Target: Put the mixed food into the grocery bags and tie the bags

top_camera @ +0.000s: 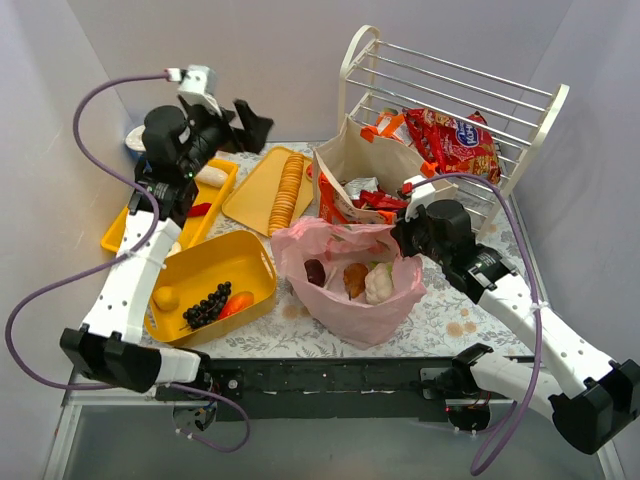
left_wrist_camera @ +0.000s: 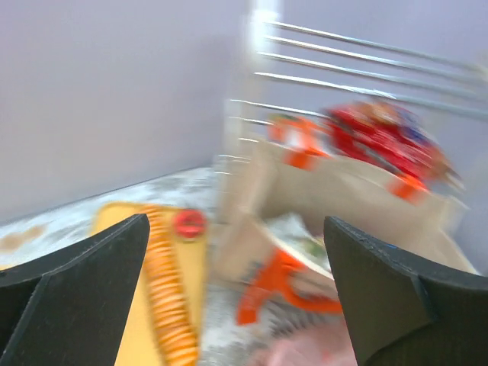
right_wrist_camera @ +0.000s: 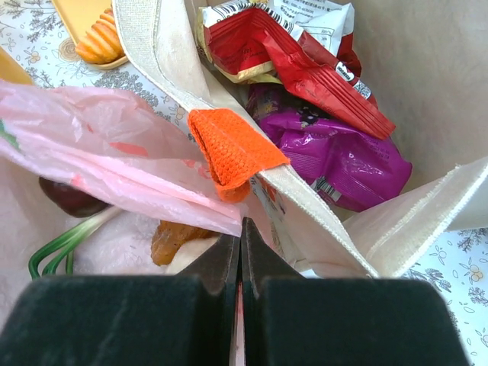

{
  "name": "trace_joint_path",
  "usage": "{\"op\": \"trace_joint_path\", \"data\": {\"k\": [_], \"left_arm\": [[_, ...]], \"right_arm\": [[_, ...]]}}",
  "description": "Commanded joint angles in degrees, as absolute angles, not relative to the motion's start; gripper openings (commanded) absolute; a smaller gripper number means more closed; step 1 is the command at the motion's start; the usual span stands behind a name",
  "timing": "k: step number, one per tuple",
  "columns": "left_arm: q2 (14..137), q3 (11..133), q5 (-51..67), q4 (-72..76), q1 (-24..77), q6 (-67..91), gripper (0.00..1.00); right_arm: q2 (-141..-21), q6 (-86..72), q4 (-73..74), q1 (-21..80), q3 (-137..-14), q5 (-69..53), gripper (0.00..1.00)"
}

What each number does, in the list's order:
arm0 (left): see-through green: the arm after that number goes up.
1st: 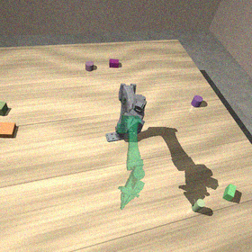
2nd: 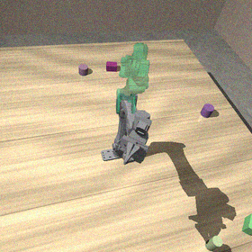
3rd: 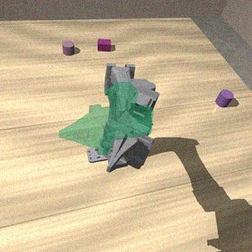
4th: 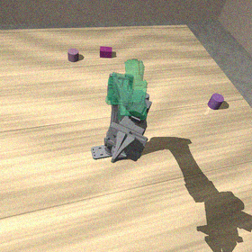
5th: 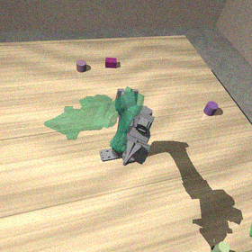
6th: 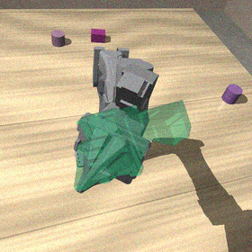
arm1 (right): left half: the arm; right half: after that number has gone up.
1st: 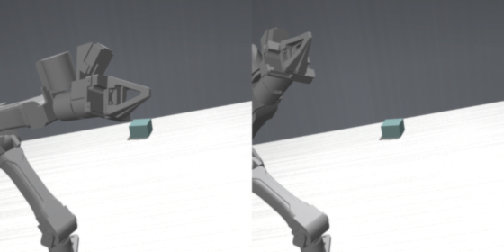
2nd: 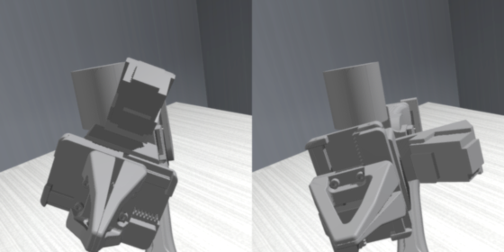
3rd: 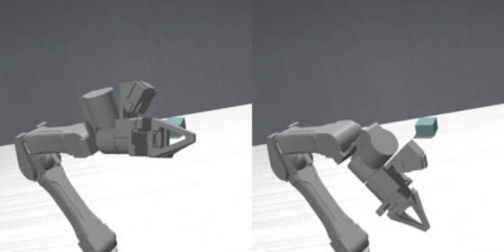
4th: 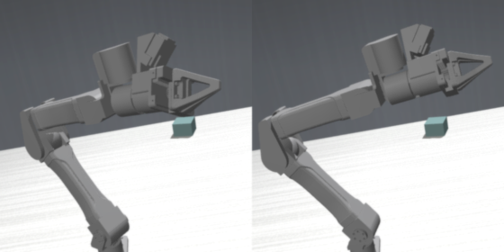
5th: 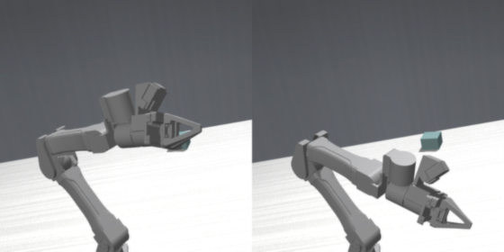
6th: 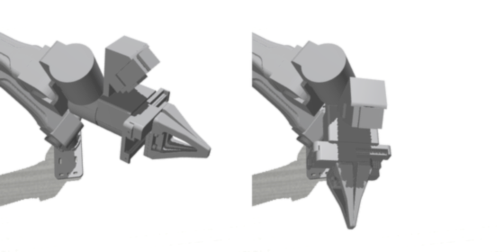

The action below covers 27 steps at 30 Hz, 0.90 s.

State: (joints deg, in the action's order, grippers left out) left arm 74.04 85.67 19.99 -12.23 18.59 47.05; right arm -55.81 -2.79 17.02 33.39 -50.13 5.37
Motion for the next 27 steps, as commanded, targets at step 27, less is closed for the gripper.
{"op": "trace_joint_path", "data": {"k": [27], "left_arm": [[120.1,90.4,-6.4,-23.2,-15.0,60.1,0.96]], "right_arm": [[-66.8,-6.4,25.0,33.0,-61.3,2.7,0.01]]}}
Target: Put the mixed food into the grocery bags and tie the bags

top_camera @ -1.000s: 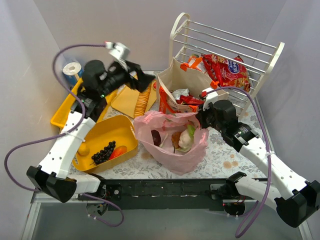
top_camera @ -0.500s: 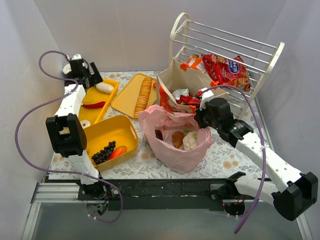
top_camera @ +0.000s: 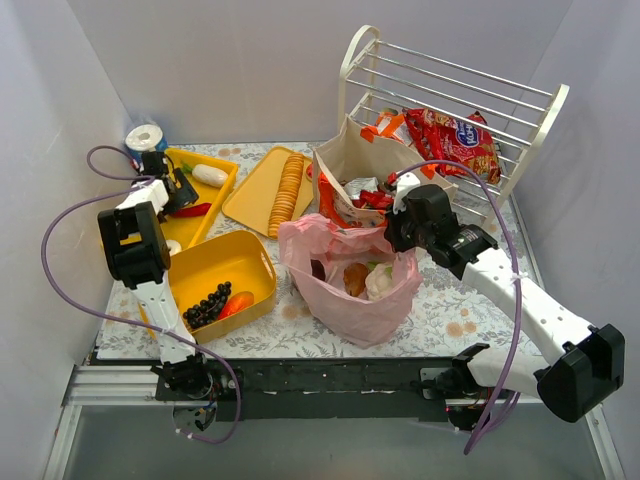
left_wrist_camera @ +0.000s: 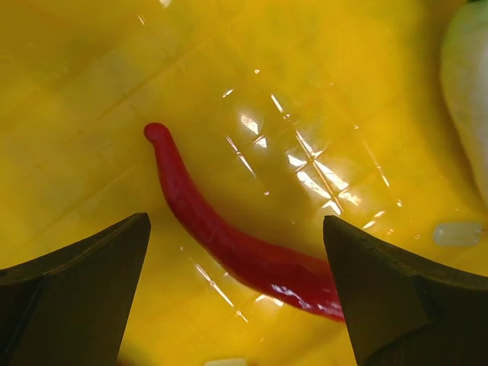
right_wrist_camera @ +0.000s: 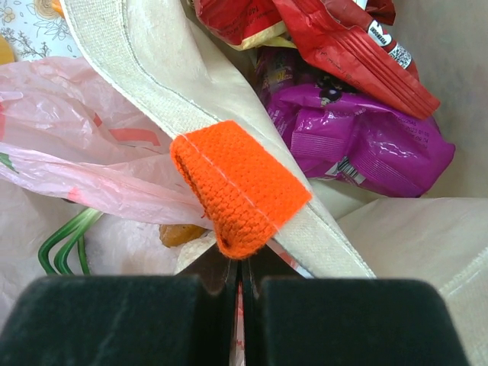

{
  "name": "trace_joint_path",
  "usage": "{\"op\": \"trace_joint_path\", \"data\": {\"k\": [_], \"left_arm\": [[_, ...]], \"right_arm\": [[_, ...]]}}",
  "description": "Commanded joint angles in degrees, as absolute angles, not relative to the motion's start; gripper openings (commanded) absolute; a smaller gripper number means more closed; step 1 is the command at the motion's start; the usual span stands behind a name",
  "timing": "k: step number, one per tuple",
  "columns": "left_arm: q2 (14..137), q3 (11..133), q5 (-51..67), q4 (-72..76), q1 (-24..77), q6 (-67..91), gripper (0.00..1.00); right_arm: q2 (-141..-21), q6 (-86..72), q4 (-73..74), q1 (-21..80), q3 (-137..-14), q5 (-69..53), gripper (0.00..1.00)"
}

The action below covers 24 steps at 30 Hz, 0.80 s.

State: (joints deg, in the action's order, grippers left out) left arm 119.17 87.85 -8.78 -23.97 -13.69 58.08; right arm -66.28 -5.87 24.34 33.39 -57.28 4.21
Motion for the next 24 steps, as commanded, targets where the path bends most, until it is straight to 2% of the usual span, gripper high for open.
{"op": "trace_joint_path", "data": {"k": [1,5,8,9,11,12,17,24], "left_arm": [[120.5,90.8,-6.0,-23.2,-15.1,60.4,0.96],[122.3,91.7,-5.0,-23.1,-15.8,60.8,0.92],[123.0,91.8,-4.4,-21.8,-15.9,60.1,0.8],[123.2,91.8,-4.0,-21.7,-15.9,60.0,0.69],[123.7,91.6,-3.4,-22.0,-15.9,59.7,0.58],[123.7,91.4,-3.1,-22.1,-16.0,59.6,0.43],[117.7,89.3,-0.1,-21.3,-15.8,59.7,0.15],[103.7,86.6,4.2,-20.8,-11.9,59.2,0.0]], "right_arm": [[-67.1,-6.3,25.1,33.0,-61.4,2.7,0.01],[-67.1,-5.9,24.9,33.0,-61.1,1.5,0.01],[-66.6,-5.5,24.8,33.0,-60.5,1.3,0.01],[-66.3,-5.2,24.8,33.0,-60.2,1.3,0.01],[-65.9,-4.8,25.0,33.0,-59.9,2.0,0.01],[-65.7,-4.8,25.1,33.0,-59.9,2.3,0.01],[-65.3,-4.8,24.0,33.0,-59.5,2.0,0.01],[-65.5,-5.2,21.3,33.0,-58.5,0.4,0.01]]}}
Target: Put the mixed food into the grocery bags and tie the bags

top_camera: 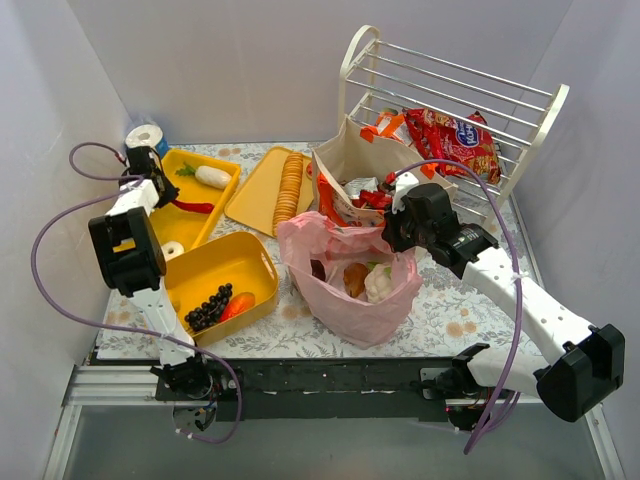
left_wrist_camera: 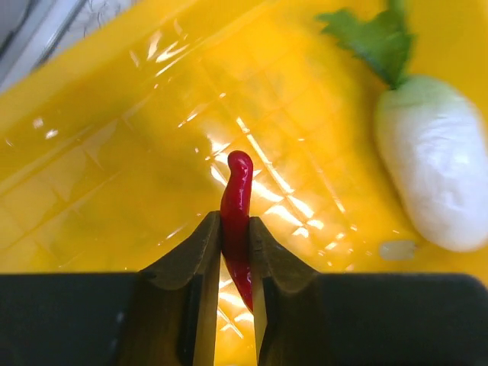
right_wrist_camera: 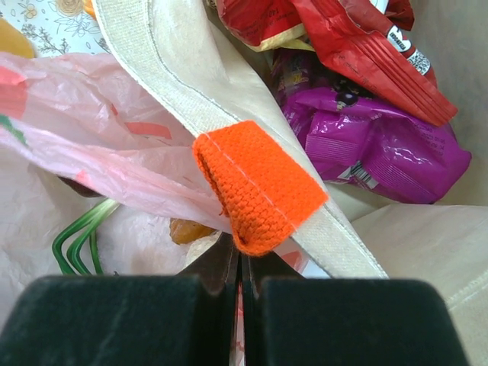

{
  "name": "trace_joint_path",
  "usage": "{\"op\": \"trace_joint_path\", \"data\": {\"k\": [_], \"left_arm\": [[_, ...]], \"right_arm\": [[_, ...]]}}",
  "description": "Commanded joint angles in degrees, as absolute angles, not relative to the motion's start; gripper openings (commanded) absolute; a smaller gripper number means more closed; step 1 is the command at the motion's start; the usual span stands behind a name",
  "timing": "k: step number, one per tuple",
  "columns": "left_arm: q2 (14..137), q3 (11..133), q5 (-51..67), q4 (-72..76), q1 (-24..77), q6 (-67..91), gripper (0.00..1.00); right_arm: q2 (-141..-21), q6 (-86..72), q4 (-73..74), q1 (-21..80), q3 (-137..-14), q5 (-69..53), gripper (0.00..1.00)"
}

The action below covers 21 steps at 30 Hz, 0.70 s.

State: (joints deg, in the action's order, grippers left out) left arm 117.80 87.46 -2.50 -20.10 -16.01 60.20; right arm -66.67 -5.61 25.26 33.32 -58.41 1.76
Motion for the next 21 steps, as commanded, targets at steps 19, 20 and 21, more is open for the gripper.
{"op": "trace_joint_path", "data": {"k": [19,20,21], "left_arm": [[68.4,85.4,27.6,-15.6,5.9,63.2,0.0],[67.1,85.3,28.2,-15.7,7.6,61.8,0.0],[66.5,85.0,27.8,-15.8,9.4,59.5,0.0]], "right_arm": [[-62.2,-4.0,16.2,33.0,-54.8,-3.7,0.01],[-62.0,-3.7,16.3,33.0,-54.7,-3.6,0.01],[-61.5,-3.7,16.2,33.0,-54.6,-3.4,0.01]]}}
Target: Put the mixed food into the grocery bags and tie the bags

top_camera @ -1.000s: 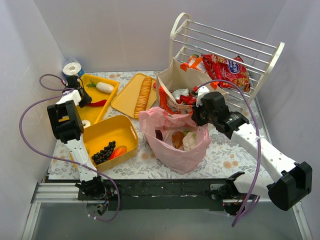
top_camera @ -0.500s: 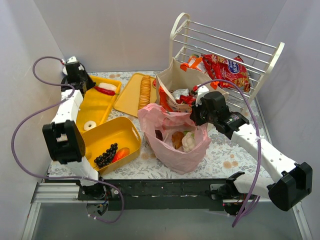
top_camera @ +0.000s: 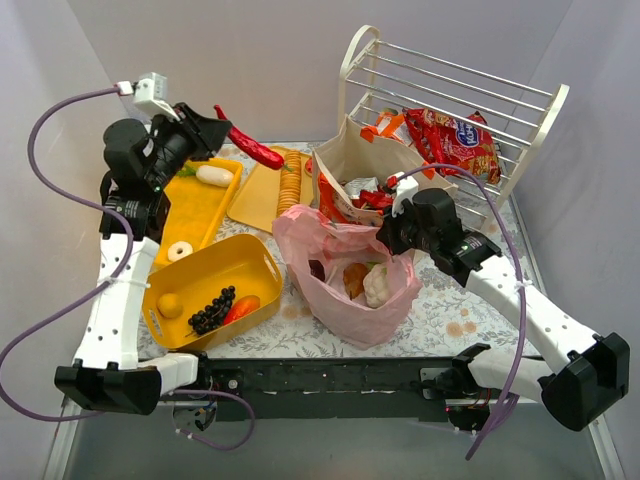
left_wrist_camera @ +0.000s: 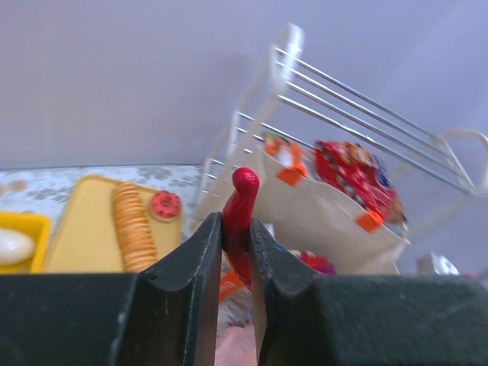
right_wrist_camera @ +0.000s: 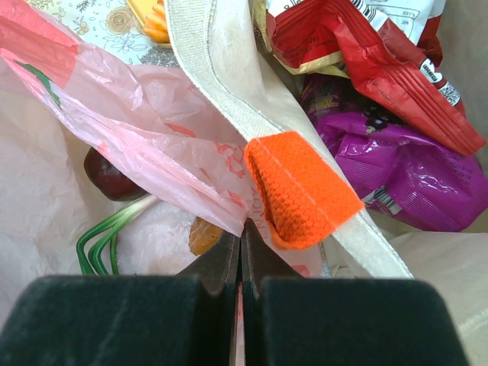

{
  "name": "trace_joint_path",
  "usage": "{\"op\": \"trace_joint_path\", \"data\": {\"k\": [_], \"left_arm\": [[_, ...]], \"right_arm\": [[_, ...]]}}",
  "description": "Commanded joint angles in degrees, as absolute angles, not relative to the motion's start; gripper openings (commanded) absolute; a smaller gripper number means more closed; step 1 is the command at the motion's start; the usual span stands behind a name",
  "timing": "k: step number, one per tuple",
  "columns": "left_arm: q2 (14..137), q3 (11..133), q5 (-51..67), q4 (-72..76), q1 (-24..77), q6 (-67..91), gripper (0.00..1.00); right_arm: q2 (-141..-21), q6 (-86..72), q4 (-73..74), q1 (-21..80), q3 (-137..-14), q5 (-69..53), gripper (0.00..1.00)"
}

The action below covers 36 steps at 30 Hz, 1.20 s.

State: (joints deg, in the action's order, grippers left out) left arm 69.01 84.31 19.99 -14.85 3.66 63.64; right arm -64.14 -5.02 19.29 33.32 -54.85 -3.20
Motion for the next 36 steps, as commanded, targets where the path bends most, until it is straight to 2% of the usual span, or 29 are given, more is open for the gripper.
{"op": "trace_joint_path", "data": {"k": [1,10,15,16,19,21,26,29,33,36], "left_arm": [[65.9,84.6,27.5,-16.3,12.5,58.2,0.0],[63.2,80.4,9.9,-20.6,31.7,56.3,0.0],[65.2,76.7,2.8,-21.8,41.1,53.3,0.0],[65.9,75.8,-1.7,-21.7,44.5,52.7,0.0],[67.3,73.7,-5.6,-22.1,46.9,52.0,0.02],[68.5,73.2,-6.6,-22.3,47.0,52.3,0.25],[67.7,71.9,-5.1,-20.2,47.0,50.6,0.98],[67.5,72.3,-4.5,-17.1,45.8,46.7,0.98],[70.4,77.7,12.2,-13.5,33.5,48.6,0.98],[70.6,80.1,15.4,-9.8,27.2,50.8,0.98]], "right_arm": [[-61.3,-3.7,16.2,33.0,-54.6,-3.3,0.01],[-60.6,-4.1,15.9,33.0,-53.7,-3.0,0.01],[-60.9,-4.2,15.9,33.0,-53.8,-2.9,0.01],[-60.9,-4.2,15.9,33.0,-53.7,-2.9,0.01],[-60.6,-4.3,15.6,33.0,-53.4,-3.0,0.01],[-60.6,-4.4,15.7,33.0,-53.3,-2.9,0.01],[-60.1,-4.2,16.2,33.0,-52.9,-2.4,0.01],[-59.9,-4.1,15.4,33.0,-51.9,-2.4,0.01],[-60.4,-4.0,15.1,33.0,-51.8,-2.8,0.01],[-60.5,-3.9,15.4,33.0,-51.7,-2.9,0.01]]}}
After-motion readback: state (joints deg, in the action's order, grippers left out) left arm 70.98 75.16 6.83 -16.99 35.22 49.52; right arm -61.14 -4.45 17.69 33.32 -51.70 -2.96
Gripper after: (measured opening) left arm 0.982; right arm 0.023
